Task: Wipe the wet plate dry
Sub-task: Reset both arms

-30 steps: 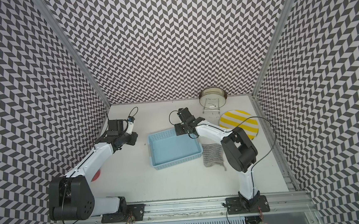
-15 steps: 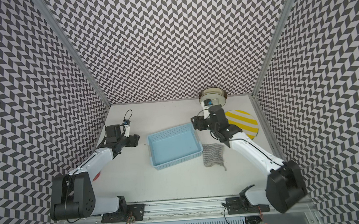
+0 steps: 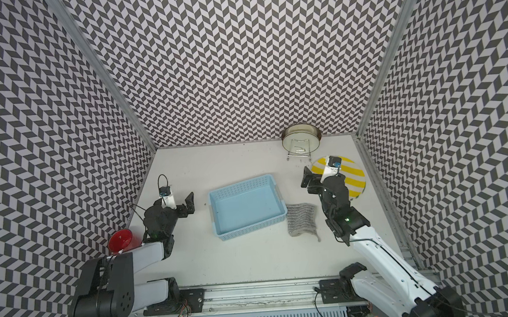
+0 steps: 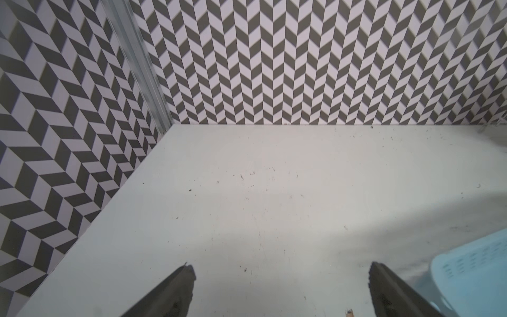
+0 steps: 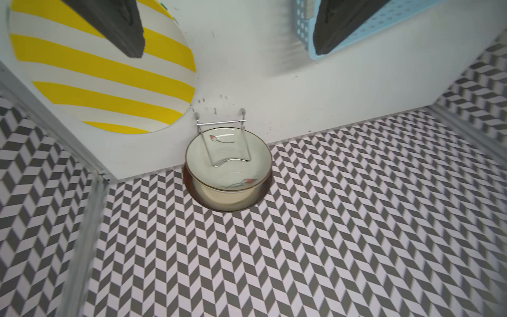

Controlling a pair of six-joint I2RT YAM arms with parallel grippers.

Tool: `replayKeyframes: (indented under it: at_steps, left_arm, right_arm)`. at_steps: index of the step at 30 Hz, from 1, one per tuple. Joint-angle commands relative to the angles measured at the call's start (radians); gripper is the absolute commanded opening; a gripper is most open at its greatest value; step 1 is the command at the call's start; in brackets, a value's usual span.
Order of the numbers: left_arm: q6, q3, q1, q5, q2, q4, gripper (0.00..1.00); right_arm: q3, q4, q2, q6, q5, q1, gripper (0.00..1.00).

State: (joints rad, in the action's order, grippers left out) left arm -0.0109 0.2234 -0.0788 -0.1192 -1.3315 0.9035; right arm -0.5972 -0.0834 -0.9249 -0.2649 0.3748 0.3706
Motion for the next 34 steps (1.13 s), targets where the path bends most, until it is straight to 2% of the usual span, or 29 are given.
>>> replayKeyframes:
  at_steps: [1, 5, 8, 12, 15, 18, 23, 25, 27, 29, 32, 34]
  left_arm:
    - [0.034, -0.005, 0.009, -0.012, -0.091, 0.306, 1.0]
    - [0.036, 0.016, 0.025, 0.033, -0.223, 0.384, 1.0]
    - [0.014, 0.042, 0.048, 0.057, -0.215, 0.318, 1.0]
    - [0.012, 0.042, 0.051, 0.063, -0.219, 0.323, 1.0]
    - [0.012, 0.042, 0.051, 0.064, -0.218, 0.321, 1.0]
    - [0.012, 0.042, 0.052, 0.065, -0.217, 0.319, 1.0]
    - [0.009, 0.045, 0.057, 0.077, -0.216, 0.313, 1.0]
    - [0.01, 0.045, 0.057, 0.078, -0.217, 0.313, 1.0]
    - [0.011, 0.046, 0.057, 0.079, -0.216, 0.314, 1.0]
    - [0.009, 0.047, 0.057, 0.079, -0.219, 0.313, 1.0]
    - [0.01, 0.047, 0.058, 0.079, -0.219, 0.312, 1.0]
    - [0.009, 0.047, 0.058, 0.08, -0.217, 0.312, 1.0]
  right_arm:
    - [0.061, -0.157, -0.012, 0.143, 0.092, 0.003, 1.0]
    - [0.19, -0.396, -0.048, 0.243, 0.175, 0.001, 1.0]
    - [0.282, -0.652, -0.147, 0.292, 0.182, -0.025, 1.0]
    - [0.332, -0.9, -0.304, 0.326, 0.147, -0.086, 1.0]
    - [0.367, -1.086, -0.38, 0.323, 0.056, -0.183, 1.0]
    - [0.363, -1.058, -0.434, 0.226, -0.075, -0.291, 0.99]
    - [0.445, -1.332, -0.604, 0.224, -0.174, -0.325, 1.0]
    - [0.404, -1.308, -0.638, 0.25, -0.224, -0.322, 1.0]
    - [0.327, -1.105, -0.596, 0.251, -0.231, -0.32, 0.99]
    - [0.351, -1.202, -0.619, 0.253, -0.229, -0.317, 1.0]
    - [0.328, -1.11, -0.597, 0.253, -0.226, -0.319, 1.0]
    - [0.335, -1.152, -0.61, 0.248, -0.224, -0.318, 1.0]
